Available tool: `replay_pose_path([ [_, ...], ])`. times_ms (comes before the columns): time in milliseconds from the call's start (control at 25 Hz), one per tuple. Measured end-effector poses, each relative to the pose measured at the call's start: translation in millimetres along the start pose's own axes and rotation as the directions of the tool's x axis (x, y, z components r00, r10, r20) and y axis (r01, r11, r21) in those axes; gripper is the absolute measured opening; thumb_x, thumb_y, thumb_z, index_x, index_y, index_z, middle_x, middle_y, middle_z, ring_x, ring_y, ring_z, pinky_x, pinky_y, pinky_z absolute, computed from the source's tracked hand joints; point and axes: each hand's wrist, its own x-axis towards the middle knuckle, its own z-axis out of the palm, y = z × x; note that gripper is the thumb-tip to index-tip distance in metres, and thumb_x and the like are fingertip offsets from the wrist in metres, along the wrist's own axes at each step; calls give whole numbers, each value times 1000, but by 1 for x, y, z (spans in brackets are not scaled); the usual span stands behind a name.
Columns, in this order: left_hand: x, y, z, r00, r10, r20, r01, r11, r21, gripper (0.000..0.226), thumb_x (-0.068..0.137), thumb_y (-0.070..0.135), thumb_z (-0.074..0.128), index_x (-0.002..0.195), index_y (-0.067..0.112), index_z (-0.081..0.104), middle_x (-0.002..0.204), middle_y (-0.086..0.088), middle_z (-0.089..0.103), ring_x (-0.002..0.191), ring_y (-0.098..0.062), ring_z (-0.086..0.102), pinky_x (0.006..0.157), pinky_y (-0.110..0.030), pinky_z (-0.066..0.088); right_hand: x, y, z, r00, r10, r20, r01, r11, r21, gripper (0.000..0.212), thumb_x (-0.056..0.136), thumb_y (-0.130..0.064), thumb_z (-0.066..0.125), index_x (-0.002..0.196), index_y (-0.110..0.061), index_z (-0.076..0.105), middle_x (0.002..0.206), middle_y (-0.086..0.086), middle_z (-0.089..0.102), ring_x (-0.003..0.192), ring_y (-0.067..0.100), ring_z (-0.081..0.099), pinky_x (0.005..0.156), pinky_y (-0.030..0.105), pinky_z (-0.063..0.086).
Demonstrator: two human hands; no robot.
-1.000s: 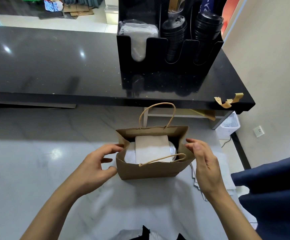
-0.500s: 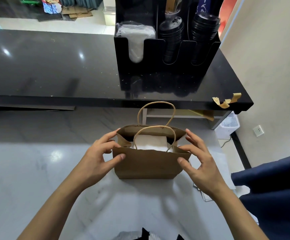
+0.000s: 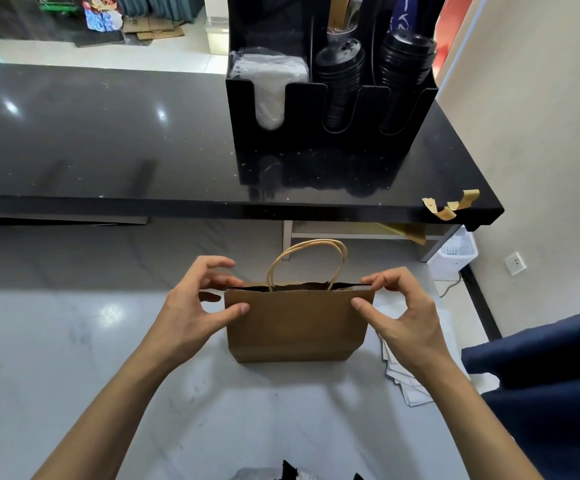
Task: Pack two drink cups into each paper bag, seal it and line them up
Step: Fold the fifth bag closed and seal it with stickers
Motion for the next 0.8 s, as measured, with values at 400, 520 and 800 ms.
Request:
replay_pose_path([
  [400,2,-6,14,998,66,5,-65,994,-84,15,87,24,75,100,32,77,108,6,73,106,-18,65,84,-30,55,7,6,-9,998,-46,48,48,998,-37,18,86,-20,80,95,-35,76,99,-16,70,105,16,63,87,19,49],
  [520,3,-9,25,995,-69,-66,48,960,-277,16,80,25,79,95,26,79,99,1,77,94,-17,73,84,-33,60,11,5,-14,997,-30,73,30,1000,5,20,86,-17,81,94,-34,77,97,-13,72,101,16,67,86,20,51],
  [800,2,-20,23,997,-55,-46,37,940,-340,18,84,22,73,101,25,79,98,-2,78,95,-16,73,81,-20,57,16,1,-21,988,27,155,-22,999,-38,16,87,-22,80,96,-36,76,99,-18,71,104,10,65,85,12,46],
])
